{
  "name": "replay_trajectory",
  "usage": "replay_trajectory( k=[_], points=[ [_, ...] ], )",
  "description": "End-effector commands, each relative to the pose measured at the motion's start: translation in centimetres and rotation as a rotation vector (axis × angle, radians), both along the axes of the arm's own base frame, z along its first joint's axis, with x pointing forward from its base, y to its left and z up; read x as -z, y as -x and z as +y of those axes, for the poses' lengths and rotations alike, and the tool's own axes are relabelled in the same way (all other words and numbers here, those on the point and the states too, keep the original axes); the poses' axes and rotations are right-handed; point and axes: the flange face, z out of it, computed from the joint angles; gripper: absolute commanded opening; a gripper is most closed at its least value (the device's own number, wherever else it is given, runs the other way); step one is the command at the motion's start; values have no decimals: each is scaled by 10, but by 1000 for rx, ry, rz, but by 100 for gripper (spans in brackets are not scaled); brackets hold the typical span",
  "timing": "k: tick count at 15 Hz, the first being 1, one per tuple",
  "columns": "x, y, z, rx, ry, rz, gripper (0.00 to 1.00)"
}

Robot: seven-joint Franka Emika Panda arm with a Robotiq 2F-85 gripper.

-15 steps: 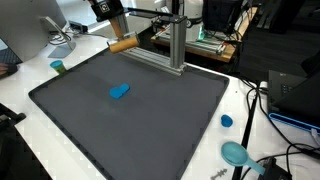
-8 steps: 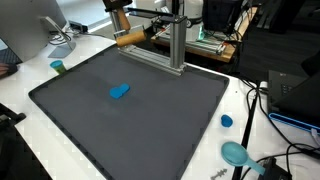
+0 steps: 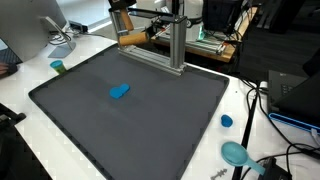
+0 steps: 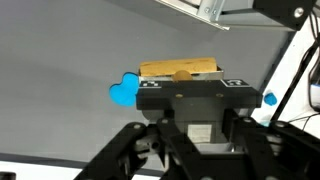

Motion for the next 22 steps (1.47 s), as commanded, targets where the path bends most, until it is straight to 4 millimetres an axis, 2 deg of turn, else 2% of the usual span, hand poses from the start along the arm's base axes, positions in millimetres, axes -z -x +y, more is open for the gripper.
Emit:
replay_trajectory(
  k=[1, 3, 4, 5, 6, 7, 12, 16, 22],
  points=[
    [-20, 44, 20, 187, 64, 9, 22],
    [-20, 59, 34, 293, 95, 22, 22],
    [-16, 66, 45, 261, 83, 22, 22],
    [-15, 41, 30, 232, 70, 36, 47],
    [-14, 49, 38, 239, 70, 41, 47],
    [-13, 55, 43, 241, 72, 45, 22],
    [-10, 66, 44, 309, 114, 49, 22],
    [9, 67, 52, 278, 115, 111, 22],
    [37, 82, 58, 263, 111, 175, 22]
  ],
)
